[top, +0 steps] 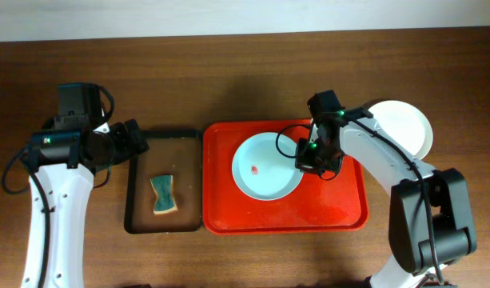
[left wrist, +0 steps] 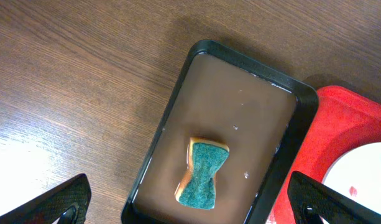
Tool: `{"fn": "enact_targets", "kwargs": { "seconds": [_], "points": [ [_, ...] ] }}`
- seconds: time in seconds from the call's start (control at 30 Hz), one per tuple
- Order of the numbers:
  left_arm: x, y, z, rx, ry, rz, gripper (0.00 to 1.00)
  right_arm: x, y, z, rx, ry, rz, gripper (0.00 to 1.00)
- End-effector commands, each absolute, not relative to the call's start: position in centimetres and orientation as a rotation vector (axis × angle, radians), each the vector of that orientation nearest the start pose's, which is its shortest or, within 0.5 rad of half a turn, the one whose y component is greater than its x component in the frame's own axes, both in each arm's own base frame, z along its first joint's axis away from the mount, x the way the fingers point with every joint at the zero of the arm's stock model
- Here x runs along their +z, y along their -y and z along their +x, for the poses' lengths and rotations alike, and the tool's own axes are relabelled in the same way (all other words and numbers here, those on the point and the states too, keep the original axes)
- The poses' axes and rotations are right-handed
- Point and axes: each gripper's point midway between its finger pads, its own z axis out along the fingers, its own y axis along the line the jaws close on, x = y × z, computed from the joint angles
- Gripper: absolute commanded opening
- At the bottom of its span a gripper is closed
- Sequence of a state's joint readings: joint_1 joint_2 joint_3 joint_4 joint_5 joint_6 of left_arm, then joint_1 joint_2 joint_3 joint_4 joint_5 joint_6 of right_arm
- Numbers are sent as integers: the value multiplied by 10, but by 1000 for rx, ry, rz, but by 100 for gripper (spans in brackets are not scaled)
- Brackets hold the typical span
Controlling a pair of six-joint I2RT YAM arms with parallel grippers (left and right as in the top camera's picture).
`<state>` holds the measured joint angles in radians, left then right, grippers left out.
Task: Clean dirty plates on tray and stack at the side
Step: 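Move the right gripper back to grip the last plate's rim, then hold the last plate's rim with the right gripper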
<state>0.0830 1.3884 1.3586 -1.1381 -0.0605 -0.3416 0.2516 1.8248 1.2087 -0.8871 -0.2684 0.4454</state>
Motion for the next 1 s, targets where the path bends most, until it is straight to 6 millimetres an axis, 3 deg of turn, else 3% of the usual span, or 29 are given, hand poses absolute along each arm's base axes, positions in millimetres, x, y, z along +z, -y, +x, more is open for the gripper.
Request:
{"fn": "enact_targets", "kwargs": {
  "seconds": [0.0, 0.07, 0.17, 0.23, 0.4, 0.5, 0.6, 0.7, 0.8, 0.97],
  "points": [
    [202, -39, 313, 17, -2658, -618, 99, 28, -130, 308, 444, -3136, 327, 5],
    [202, -39, 313, 17, -2658, -618, 99, 27, -124, 310, 393, -3131, 327, 10],
    [202, -39, 313, 17, -2658, -618, 99, 26, -121, 310, 363, -3133, 255, 43],
    [202, -39, 313, 17, -2658, -618, 99, 26, -121, 312, 366, -3124, 247, 48],
    [202, -39, 313, 16, -2658, -618, 99, 29, -122, 315, 335, -3102, 216, 49],
    [202, -39, 313, 17, -2658, -618, 99, 40, -108, 328, 148, -3007, 183, 49],
    [202, -39, 313, 17, -2658, -618, 99, 45, -130, 326, 84, -2965, 78, 48],
    [202, -39, 313, 17, -2658, -618, 99, 64, -126, 327, -30, -2880, 137, 48],
    [202, -39, 313, 17, -2658, -618, 99, 65, -136, 320, -69, -2867, 67, 45],
    [202, -39, 313, 17, -2658, -618, 99, 101, -138, 318, -10, -2785, 59, 45]
  ]
}}
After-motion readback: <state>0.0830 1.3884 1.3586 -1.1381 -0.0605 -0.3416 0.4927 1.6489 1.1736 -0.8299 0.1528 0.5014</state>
